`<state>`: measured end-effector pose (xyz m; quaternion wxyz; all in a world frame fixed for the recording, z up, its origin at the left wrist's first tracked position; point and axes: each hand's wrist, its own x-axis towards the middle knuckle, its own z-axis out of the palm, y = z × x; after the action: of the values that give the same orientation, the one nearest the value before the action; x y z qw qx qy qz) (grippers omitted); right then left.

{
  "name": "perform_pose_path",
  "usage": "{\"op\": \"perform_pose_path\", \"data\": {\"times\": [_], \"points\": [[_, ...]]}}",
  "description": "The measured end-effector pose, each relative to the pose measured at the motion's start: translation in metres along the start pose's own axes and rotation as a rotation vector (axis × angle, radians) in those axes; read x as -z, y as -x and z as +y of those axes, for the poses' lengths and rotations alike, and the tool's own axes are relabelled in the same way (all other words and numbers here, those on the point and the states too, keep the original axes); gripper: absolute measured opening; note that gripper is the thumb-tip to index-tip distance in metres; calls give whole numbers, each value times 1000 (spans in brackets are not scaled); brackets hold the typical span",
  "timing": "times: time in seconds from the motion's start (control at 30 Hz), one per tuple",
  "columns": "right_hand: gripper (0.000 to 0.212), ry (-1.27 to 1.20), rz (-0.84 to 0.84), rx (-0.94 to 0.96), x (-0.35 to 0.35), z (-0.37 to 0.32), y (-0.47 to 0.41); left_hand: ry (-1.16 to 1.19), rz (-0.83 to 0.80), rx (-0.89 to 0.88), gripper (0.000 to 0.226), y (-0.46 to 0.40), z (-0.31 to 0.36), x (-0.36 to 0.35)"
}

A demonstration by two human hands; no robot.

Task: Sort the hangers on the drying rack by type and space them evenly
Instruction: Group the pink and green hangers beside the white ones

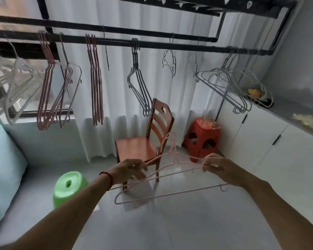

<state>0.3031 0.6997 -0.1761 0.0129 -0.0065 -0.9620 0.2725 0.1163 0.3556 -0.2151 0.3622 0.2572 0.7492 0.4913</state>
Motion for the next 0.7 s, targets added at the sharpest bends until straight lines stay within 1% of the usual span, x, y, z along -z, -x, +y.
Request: {"op": "perform_pose_path", "data": {"times": [0.07, 0.13, 0.23, 0.3, 0.37, 0.43, 0.47, 0.53, 0.57, 0.63, 0.7], "points": [[20, -33, -2, 63, -4, 5, -6, 22, -90, 24, 23, 10, 5, -4], [17, -67, -15, 86, -6, 8, -11, 20, -97, 32, 23, 18, 9, -8], [13, -150, 22, 97, -5, 11, -23, 166, -108, 40, 22, 25, 19, -8], [12, -176, 28, 90, -3, 13, -31, 166, -96, 36, 33, 30, 25, -6], [11, -185, 6, 117, 6, 13, -39, 115, -15, 47, 40, 39, 33, -6], [10, -250, -64, 137, 18, 8, -44, -20, 65, 32, 45, 50, 46, -8], [11, -288, -108, 136, 24, 4, -46, -129, 119, 8, 46, 55, 54, -9], [19, -411, -240, 82, 33, -4, -50, -384, 254, -84, 35, 62, 69, -9], [26, -496, -339, 34, 37, -8, -51, -524, 324, -118, 31, 64, 75, -7], [35, -658, -573, -26, 42, -17, -53, -847, 487, -109, 34, 68, 83, 1], [28, -817, -780, -57, 43, -28, -56, -1082, 575, -38, 32, 68, 88, 11]]}}
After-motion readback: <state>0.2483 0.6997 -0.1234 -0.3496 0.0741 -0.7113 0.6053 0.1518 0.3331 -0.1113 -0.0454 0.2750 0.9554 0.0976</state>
